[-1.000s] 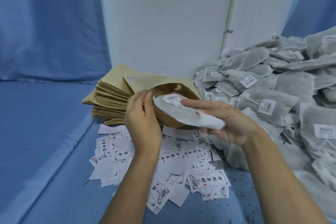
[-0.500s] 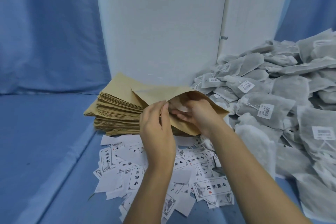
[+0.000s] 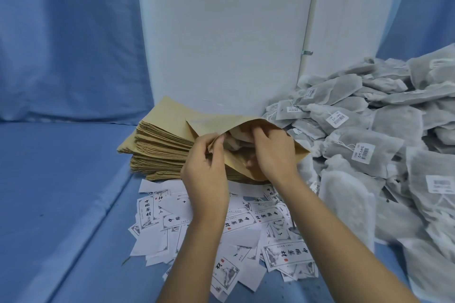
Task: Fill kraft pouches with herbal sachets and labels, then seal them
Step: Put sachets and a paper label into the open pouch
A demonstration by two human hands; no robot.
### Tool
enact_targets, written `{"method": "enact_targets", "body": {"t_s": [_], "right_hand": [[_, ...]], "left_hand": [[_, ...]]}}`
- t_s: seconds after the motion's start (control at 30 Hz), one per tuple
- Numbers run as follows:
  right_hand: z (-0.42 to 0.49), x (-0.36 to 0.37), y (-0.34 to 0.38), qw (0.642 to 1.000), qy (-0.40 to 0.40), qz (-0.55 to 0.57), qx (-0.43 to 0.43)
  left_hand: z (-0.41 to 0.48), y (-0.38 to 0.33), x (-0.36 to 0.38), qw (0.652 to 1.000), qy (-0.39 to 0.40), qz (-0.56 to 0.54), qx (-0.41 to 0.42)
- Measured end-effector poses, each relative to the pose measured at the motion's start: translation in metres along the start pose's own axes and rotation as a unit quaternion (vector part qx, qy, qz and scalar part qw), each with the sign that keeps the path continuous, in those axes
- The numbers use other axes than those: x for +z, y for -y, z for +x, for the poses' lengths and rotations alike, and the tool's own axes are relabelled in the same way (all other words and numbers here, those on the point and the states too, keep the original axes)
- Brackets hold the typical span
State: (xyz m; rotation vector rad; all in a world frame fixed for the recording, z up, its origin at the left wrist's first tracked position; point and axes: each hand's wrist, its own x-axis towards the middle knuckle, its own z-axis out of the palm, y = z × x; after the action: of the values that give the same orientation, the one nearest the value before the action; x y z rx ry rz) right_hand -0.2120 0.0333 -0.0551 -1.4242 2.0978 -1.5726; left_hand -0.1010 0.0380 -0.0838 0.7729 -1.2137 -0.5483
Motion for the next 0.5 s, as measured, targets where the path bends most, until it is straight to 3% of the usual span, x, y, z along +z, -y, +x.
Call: {"method": "enact_targets", "body": {"t_s": [0.17,0.3,0.37,0.43,0.5], "right_hand": [[0.001,0.003,0.006,0.996,0.079,-0.051,-0.014],[0.007,0.003,0.010,0.990,0.114,-0.080,-0.028],[0.001,0.003,0.006,0.988,0.075,-0.128,-0.048],[-0.008,0.003,-0.001,0.982,-0.015,-0.164,-0.094],[-0.018,-0.001,-0.005,0.981,-0.055,-0.116,-0.148]], "left_hand": [[0.001,0.000,-0.002,0.999,-0.044,-0.016,-0.004],[0.003,-0.001,-0.001,0.999,-0.031,-0.015,0.004],[0.005,0.001,0.000,1.000,-0.005,-0.012,-0.015],[0.008,0.005,0.000,0.998,0.025,-0.010,-0.057],[0.010,0.010,-0.002,0.995,0.046,-0.012,-0.092]]}}
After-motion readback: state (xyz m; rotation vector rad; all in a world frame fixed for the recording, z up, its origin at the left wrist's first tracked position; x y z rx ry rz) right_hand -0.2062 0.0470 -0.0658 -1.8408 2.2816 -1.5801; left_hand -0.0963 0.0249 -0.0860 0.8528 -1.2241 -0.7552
